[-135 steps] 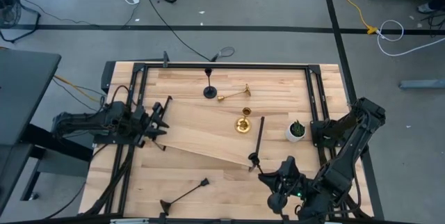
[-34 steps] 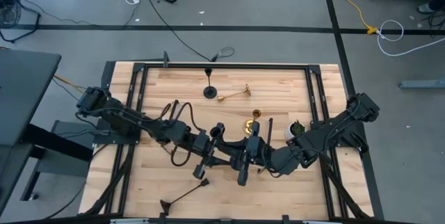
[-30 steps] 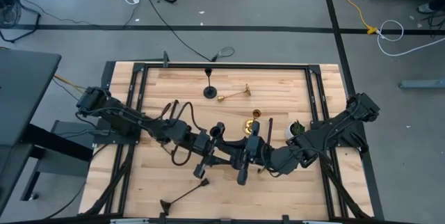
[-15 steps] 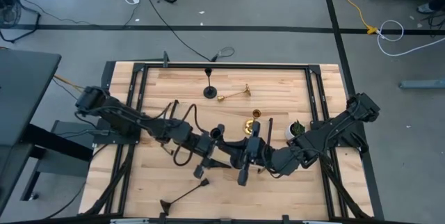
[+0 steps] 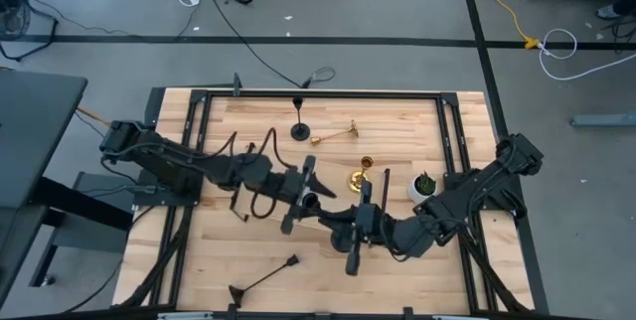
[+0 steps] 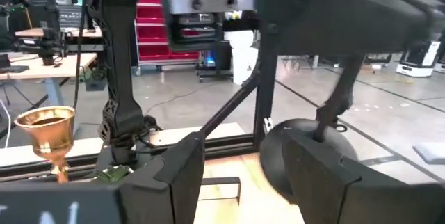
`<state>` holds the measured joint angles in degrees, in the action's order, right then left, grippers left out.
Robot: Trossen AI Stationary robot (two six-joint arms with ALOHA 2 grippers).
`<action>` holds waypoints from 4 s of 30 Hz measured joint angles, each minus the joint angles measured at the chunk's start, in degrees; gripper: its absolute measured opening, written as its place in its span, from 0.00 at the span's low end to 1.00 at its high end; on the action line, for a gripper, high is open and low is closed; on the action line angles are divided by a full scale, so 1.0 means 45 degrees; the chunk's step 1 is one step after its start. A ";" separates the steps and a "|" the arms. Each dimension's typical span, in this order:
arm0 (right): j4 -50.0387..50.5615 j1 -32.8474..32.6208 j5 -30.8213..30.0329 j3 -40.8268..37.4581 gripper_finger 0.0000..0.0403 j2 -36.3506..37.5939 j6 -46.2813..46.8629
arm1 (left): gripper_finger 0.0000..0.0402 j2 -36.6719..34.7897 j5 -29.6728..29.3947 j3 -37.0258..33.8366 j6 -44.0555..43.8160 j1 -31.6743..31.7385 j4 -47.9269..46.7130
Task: Pick & Place candle stick holders
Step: Put the bottom right black candle holder on the shelf
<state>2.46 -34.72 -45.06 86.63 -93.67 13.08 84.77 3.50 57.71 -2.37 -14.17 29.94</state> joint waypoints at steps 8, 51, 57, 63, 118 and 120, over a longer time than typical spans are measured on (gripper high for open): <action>0.0087 0.0215 -0.0088 0.0000 0.01 0.0000 0.0002 | 0.49 0.0622 0.0841 0.0010 -0.0183 -0.0332 0.2180; 0.0072 0.0193 0.0156 0.0000 0.12 0.0002 -0.0959 | 0.04 0.1520 0.1131 0.0007 -0.0620 0.0020 0.3862; 0.0695 -0.0528 -0.1090 -0.0005 0.12 0.0470 -0.0947 | 0.04 0.0464 0.0865 0.0015 -0.0110 0.0091 0.1415; 0.1410 -0.1497 -0.2059 0.0000 0.12 0.0743 -0.0529 | 0.04 -0.1221 -0.0885 0.0010 0.0376 0.0350 -0.2044; 1.7470 -0.2414 -0.6777 -0.0792 0.12 0.0699 1.3405 | 0.04 -0.9767 -0.3613 -0.8880 -0.0311 0.3355 -0.1934; 1.7464 -0.2365 -0.6717 -0.0792 0.12 0.0699 1.3375 | 0.04 -0.9763 -0.3895 -0.9128 -0.0325 0.3349 -0.1964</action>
<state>81.05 -45.36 -75.28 83.07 -90.52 73.27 40.84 -14.03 16.64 -3.84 0.90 21.11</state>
